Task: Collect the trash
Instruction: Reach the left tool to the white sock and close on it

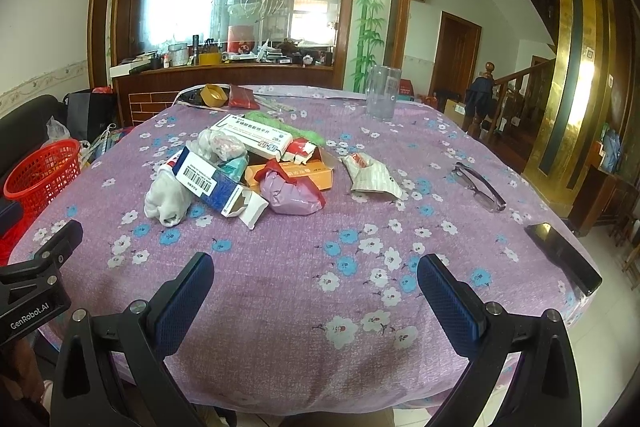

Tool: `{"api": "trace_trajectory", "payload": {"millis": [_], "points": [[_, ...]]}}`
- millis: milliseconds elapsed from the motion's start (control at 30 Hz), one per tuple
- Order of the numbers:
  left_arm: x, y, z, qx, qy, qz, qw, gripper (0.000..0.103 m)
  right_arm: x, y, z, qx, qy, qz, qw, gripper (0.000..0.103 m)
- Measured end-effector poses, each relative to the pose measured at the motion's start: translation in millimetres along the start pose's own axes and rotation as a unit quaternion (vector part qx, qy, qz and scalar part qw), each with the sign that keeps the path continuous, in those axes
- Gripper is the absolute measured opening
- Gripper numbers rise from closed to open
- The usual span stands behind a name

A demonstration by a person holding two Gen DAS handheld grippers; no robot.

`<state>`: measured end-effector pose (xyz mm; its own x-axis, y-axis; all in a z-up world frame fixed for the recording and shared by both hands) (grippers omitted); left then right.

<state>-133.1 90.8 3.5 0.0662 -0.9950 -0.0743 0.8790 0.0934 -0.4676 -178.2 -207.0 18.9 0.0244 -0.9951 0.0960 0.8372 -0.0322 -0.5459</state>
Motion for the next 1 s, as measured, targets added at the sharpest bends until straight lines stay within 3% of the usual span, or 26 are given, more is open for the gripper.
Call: {"api": "trace_trajectory", "payload": {"millis": [167, 300, 533, 600, 800, 833, 1000], "points": [[2.0, 9.2, 5.6, -0.017, -0.004, -0.015, 0.9997, 0.103, 0.0, 6.8, -0.7, -0.009, 0.001, 0.014, 1.000, 0.101], [7.1, 25.2, 11.8, -0.050, -0.010, -0.045, 0.9977, 0.103, 7.4, 16.1, 6.0, -0.021, 0.009, 0.037, 0.999, 0.089], [26.1, 63.1, 19.8, -0.115, -0.033, -0.102, 0.9876, 0.103, 18.9, 46.9, 14.8, -0.073, 0.049, 0.116, 0.989, 0.070], [30.2, 75.9, 18.3, -0.137, -0.045, -0.115, 0.9828, 0.102, 20.5, 60.1, 17.7, -0.092, 0.061, 0.140, 0.984, 0.069], [45.1, 106.0, 16.4, -0.169, -0.055, -0.133, 0.9750, 0.089, 18.4, 93.9, 29.3, -0.127, 0.087, 0.184, 0.971, 0.069], [46.8, 110.1, 15.7, -0.173, -0.055, -0.135, 0.9741, 0.081, 16.4, 96.9, 31.2, -0.129, 0.087, 0.186, 0.970, 0.069], [56.1, 125.2, 16.0, -0.189, -0.051, -0.149, 0.9692, 0.067, -2.3, 119.7, 44.9, -0.130, 0.057, 0.182, 0.973, 0.068]]}}
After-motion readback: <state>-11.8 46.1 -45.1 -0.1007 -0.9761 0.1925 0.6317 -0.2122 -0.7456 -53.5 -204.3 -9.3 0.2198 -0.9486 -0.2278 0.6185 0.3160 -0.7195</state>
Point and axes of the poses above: each gripper's, at about its wrist camera, not at the fingertips, and y roughly the way its jaws point, x to its right, z to its top, the point moved 9 cm from there along y, roughly the way its jaws point
